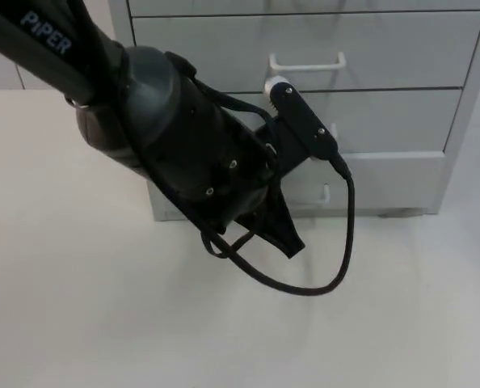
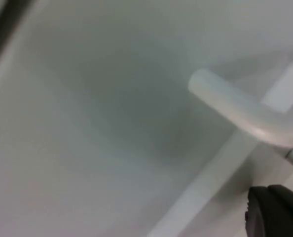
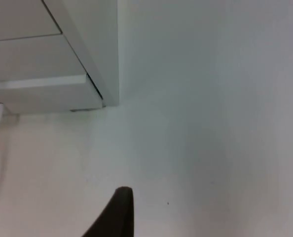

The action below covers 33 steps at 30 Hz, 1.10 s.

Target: Open the drawer with the left hand, place the block into the drawer with the right hand, then close the drawer with the left hand.

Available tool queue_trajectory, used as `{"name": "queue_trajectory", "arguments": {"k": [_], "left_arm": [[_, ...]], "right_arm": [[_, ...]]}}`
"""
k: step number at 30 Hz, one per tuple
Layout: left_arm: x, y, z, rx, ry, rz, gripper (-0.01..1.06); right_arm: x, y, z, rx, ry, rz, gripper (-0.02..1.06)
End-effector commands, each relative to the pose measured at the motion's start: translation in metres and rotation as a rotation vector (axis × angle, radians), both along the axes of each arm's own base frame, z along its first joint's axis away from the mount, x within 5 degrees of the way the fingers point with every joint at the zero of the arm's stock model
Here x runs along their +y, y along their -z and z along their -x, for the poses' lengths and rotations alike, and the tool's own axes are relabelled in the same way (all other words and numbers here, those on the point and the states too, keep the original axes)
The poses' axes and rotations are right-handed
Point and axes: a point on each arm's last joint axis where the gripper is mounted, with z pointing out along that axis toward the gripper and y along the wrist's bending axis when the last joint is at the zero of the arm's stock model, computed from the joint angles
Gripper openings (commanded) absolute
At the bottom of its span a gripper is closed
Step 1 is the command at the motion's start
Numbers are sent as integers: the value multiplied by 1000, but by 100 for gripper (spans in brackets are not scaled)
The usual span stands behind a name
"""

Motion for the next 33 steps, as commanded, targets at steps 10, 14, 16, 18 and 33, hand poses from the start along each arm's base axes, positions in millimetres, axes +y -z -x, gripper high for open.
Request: {"name": "queue_trajectory", "arguments": {"k": [10, 14, 16, 18, 33], "left_arm": [[-35, -40, 55, 144, 31, -11, 0], [-41, -66, 74, 204, 81, 29, 0], [-41, -85, 84, 253, 107, 79, 0], [-39, -100, 91, 301, 140, 116, 0], [18, -168, 81, 272, 83, 230, 0]], "right_arm": [[0, 0, -1, -12, -3, 1, 105], [0, 0, -1, -12, -6, 4, 105], [0, 0, -1, -12, -6, 4, 105], [0, 0, -1, -12, -6, 4, 105], [0, 0, -1, -12, -9, 2, 105]]}}
